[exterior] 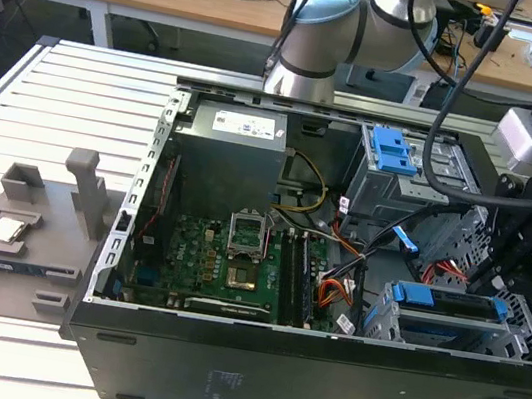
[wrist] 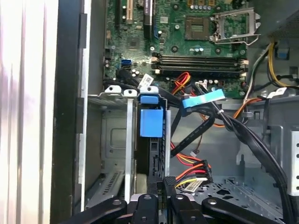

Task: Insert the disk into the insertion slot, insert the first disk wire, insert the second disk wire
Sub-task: 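Insert the first disk wire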

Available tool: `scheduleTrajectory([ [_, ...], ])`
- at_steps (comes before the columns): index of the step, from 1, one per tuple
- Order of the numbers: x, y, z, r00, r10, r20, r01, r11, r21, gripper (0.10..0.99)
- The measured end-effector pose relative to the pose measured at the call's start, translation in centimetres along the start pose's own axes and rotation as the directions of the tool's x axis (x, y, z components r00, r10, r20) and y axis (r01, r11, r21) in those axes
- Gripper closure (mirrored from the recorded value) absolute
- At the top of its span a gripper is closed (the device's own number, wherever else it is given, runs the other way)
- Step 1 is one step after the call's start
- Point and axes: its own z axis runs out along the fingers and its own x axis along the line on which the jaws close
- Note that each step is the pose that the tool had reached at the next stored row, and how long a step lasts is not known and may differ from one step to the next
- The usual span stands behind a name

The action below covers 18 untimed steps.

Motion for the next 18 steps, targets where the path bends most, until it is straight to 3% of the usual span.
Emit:
scheduleTrajectory([
  [2,0.03,0.07,0.51,0.9999,0.017,0.0006,-0.017,0.9999,0.0,0.918],
  [6,0.05,0.27,0.83,0.9996,0.026,0.0022,-0.026,0.9997,0.0,0.918],
  [18,0.3,0.11,0.71,0.9997,0.026,0.0024,-0.026,0.9997,0.0,0.918],
])
